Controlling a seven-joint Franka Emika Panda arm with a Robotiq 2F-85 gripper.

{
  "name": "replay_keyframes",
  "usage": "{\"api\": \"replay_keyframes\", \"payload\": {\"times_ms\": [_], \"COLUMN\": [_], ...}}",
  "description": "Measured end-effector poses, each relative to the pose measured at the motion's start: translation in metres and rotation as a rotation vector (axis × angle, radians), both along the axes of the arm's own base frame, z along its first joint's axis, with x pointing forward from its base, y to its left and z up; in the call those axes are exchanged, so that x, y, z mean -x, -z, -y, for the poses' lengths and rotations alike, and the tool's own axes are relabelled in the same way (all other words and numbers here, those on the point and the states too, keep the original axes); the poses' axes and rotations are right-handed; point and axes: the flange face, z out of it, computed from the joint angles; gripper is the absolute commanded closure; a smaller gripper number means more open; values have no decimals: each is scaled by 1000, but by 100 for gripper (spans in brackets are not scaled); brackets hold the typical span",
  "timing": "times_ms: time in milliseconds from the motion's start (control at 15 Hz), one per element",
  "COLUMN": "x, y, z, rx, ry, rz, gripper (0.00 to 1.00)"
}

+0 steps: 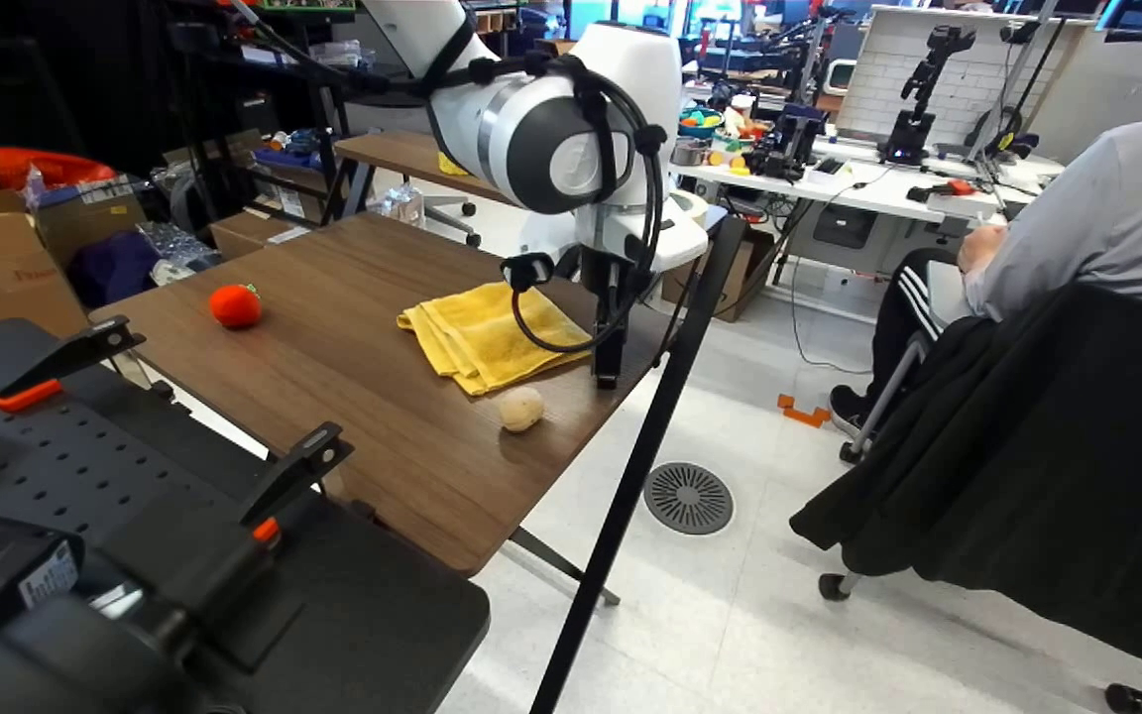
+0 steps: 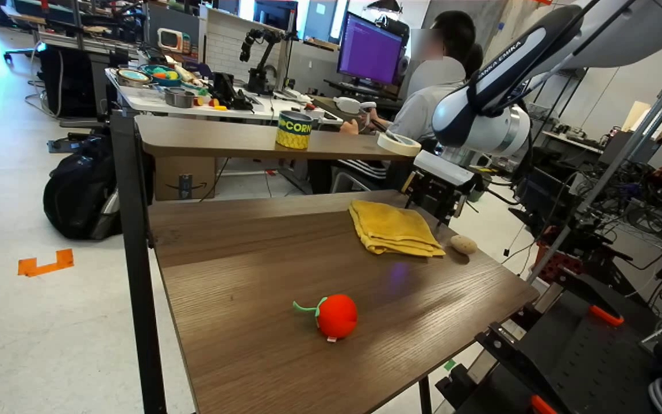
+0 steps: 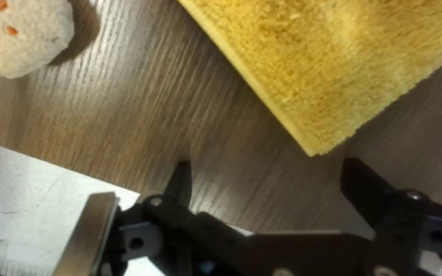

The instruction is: Wipe the table with the cloth move the stone and the red object on opposite sides of the table

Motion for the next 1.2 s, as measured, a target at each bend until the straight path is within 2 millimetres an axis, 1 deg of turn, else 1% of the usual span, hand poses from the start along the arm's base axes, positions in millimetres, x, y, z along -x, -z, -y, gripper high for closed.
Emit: {"api": "replay_keyframes", "payload": {"times_ms": [133,333,467,600,733,867,1067,1200], "x": [-7,-13,-10,-3,2,8,12,16], "y": [-15,-54,-76,-87,-83,-68,-39,-16], "z": [-6,-25,-40,-58,-79,-104,-139,-157], "rx": [-15,-47,-75,-100,-109,-105,-59,-29], "ry": [-8,-57,-105,-143,-175,-217,-278,-313], "rz": [12,38,33,5,-27,-54,-15,10], "gripper": [0,0,0,0,0,0,0,0]}}
